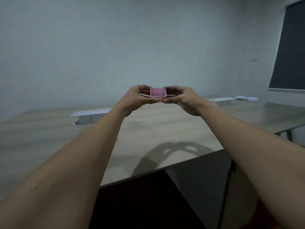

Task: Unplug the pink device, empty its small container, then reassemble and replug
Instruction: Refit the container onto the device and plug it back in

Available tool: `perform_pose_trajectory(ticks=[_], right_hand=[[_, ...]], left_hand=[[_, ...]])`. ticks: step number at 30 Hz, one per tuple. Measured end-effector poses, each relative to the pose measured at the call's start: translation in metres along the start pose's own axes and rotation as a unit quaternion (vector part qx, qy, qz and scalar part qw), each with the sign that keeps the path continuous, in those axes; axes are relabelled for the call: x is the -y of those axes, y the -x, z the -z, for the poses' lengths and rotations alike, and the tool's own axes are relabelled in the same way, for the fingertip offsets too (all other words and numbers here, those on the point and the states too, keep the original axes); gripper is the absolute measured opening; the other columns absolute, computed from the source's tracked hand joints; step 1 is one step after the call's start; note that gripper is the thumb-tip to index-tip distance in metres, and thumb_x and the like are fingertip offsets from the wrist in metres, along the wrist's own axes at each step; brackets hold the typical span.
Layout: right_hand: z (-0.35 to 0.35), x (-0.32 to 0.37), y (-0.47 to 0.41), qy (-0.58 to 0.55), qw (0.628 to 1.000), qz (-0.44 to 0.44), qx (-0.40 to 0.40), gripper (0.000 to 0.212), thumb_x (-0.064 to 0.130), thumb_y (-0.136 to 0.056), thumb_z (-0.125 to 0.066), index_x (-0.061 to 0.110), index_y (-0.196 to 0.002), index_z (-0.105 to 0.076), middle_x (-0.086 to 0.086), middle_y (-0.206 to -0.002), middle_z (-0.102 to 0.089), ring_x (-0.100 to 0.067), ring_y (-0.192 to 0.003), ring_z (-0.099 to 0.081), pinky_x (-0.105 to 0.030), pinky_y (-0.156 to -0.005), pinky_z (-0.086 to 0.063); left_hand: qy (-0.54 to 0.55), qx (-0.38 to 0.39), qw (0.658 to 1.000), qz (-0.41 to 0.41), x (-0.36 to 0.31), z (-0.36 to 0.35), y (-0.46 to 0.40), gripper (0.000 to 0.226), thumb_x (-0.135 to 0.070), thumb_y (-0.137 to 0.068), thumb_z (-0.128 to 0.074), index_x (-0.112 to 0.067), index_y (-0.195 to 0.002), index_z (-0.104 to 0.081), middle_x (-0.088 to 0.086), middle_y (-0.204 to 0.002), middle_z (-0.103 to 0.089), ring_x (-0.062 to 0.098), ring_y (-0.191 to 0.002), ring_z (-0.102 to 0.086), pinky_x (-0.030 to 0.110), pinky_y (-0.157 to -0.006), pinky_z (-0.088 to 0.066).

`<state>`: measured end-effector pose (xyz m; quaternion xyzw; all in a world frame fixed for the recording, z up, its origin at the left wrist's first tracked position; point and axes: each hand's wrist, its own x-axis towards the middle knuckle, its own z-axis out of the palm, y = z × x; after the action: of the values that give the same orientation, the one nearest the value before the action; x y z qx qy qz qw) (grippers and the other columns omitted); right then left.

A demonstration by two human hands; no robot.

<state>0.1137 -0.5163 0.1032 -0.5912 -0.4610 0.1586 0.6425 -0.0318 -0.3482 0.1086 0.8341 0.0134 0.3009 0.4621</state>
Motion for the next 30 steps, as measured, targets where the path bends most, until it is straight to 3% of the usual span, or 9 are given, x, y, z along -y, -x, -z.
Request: perform_pose_trajectory(ticks=[6, 12, 15, 22, 30], right_hand=[[-0.082, -0.009, -0.051, -0.019, 0.997, 0.008, 0.074, 0.052, -0.016, -0.076, -0.073, 0.001, -0.125, -0.062, -0.017, -0.116, -0.072, -0.024, -0.106, -0.071, -0.033, -0.099, -0.055], [-0.148, -0.046, -0.081, -0.029, 0.992, -0.002, 0.121, 0.059, -0.01, -0.076, -0.077, -0.001, -0.131, -0.06, -0.018, -0.121, -0.072, -0.025, -0.112, -0.07, -0.033, -0.098, -0.054], [-0.172, -0.069, -0.091, -0.013, 0.991, -0.003, 0.137, 0.062, -0.003, -0.075, -0.082, 0.0, -0.133, -0.061, -0.014, -0.123, -0.072, -0.024, -0.115, -0.069, -0.037, -0.103, -0.052], [-0.196, -0.116, -0.098, 0.07, 0.99, -0.019, 0.122, 0.061, 0.016, -0.074, -0.087, 0.01, -0.131, -0.065, 0.0, -0.129, -0.069, -0.015, -0.123, -0.062, -0.034, -0.105, -0.049], [-0.198, -0.142, -0.099, 0.072, 0.986, -0.03, 0.146, 0.06, 0.016, -0.076, -0.085, 0.011, -0.132, -0.065, -0.002, -0.135, -0.066, -0.017, -0.122, -0.062, -0.032, -0.103, -0.05]], left_hand=[[-0.041, -0.062, 0.996, 0.041, 0.026, 0.082, 0.026, 0.056, -0.027, -0.073, -0.088, -0.012, -0.123, -0.068, 0.002, -0.109, -0.077, 0.015, -0.101, -0.074, 0.03, -0.092, -0.056], [-0.066, -0.097, 0.988, 0.096, 0.058, 0.131, 0.057, 0.051, -0.02, -0.078, -0.084, -0.008, -0.125, -0.066, 0.006, -0.11, -0.075, 0.014, -0.095, -0.072, 0.016, -0.075, -0.055], [-0.066, -0.124, 0.983, 0.117, 0.08, 0.148, 0.069, 0.048, -0.021, -0.08, -0.083, -0.007, -0.124, -0.068, 0.007, -0.112, -0.075, 0.014, -0.092, -0.069, 0.025, -0.077, -0.055], [-0.059, -0.191, 0.965, 0.168, 0.132, 0.182, 0.098, 0.049, -0.019, -0.082, -0.081, -0.006, -0.126, -0.067, 0.008, -0.117, -0.073, 0.012, -0.087, -0.064, 0.021, -0.066, -0.046], [-0.051, -0.162, 0.957, 0.237, 0.177, 0.193, 0.129, 0.034, -0.015, -0.085, -0.078, -0.01, -0.117, -0.068, 0.001, -0.097, -0.072, 0.013, -0.082, -0.062, 0.023, -0.067, -0.044]])
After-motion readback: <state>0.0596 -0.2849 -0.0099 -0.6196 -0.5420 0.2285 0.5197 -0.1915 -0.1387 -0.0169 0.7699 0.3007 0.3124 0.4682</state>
